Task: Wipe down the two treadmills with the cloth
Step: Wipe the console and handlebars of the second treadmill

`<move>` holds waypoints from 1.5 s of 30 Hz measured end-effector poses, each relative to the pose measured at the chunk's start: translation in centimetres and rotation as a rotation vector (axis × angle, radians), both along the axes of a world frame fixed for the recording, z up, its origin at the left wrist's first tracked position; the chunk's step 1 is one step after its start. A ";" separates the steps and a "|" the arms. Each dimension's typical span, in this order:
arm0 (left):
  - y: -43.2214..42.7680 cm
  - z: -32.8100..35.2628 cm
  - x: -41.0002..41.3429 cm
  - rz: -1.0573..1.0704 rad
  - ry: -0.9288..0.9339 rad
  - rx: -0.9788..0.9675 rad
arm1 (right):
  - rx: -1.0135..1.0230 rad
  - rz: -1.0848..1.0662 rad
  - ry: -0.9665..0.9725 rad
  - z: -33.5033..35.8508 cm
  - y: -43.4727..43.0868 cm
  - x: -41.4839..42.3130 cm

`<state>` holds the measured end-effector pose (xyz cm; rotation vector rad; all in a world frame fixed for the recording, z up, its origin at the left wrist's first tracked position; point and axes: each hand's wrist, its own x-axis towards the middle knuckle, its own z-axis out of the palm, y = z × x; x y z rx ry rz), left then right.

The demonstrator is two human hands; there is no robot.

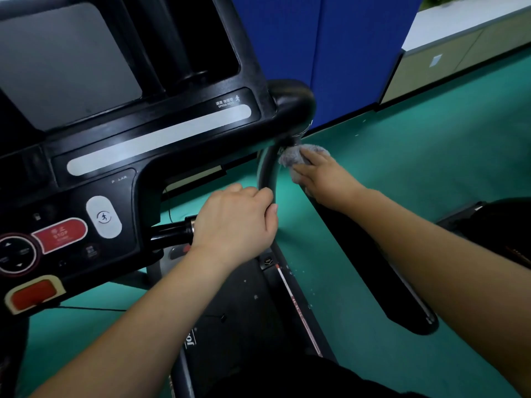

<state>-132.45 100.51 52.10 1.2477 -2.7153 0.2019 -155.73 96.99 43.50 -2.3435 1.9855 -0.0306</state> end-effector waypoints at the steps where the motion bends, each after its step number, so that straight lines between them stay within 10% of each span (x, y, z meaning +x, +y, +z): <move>1: 0.0 0.0 0.0 0.002 -0.001 0.001 | -0.016 0.079 0.042 0.1 -0.9 -0.1; 19: 0.0 -0.2 0.3 -0.009 0.008 -0.003 | 0.192 0.702 -0.001 4.7 5.0 -3.2; 29: 0.1 -0.3 0.6 -0.004 0.039 -0.014 | 0.193 0.572 0.530 4.5 -5.4 1.2; 38: 0.4 -0.3 0.6 -0.007 0.067 -0.017 | 0.264 0.901 0.263 3.8 3.5 -1.0; 45: 0.1 -0.6 0.6 -0.014 0.073 -0.039 | 0.190 0.657 0.606 3.9 -6.0 2.0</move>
